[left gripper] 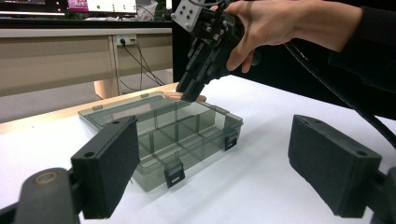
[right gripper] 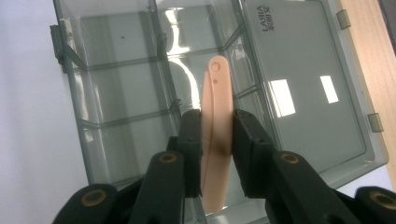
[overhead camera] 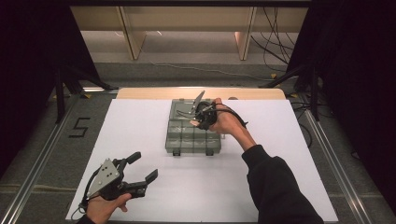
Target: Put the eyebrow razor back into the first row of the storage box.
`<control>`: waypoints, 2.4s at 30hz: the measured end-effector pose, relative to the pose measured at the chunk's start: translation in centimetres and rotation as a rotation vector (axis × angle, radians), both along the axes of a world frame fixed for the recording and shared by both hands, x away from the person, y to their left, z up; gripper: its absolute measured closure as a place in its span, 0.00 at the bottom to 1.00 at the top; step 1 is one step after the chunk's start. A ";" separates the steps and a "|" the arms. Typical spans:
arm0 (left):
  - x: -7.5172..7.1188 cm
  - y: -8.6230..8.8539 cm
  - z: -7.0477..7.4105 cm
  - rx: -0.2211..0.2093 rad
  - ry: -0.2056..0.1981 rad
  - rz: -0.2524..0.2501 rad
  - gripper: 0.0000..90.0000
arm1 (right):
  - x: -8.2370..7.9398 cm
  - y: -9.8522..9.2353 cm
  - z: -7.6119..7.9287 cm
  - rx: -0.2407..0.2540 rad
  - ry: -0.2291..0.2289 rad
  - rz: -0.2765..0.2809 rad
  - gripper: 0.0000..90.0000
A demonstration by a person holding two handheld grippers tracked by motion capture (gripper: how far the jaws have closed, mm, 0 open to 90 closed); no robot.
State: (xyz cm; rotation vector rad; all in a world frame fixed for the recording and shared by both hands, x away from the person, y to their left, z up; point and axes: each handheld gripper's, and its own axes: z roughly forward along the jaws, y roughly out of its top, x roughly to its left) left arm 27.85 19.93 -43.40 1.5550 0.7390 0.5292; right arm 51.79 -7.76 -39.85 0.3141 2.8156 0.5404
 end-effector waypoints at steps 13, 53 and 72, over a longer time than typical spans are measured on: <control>0.1 0.0 0.0 -0.010 -0.006 -0.006 0.18 | 1.1 0.8 -0.7 -0.016 -0.003 -0.008 0.82; 0.0 0.1 0.0 -0.003 0.001 0.001 0.18 | 2.4 1.8 -3.2 -0.069 0.000 -0.003 0.75; 0.1 0.0 0.0 -0.011 -0.006 -0.003 0.18 | 0.9 0.5 -0.4 0.062 -0.005 -0.121 0.45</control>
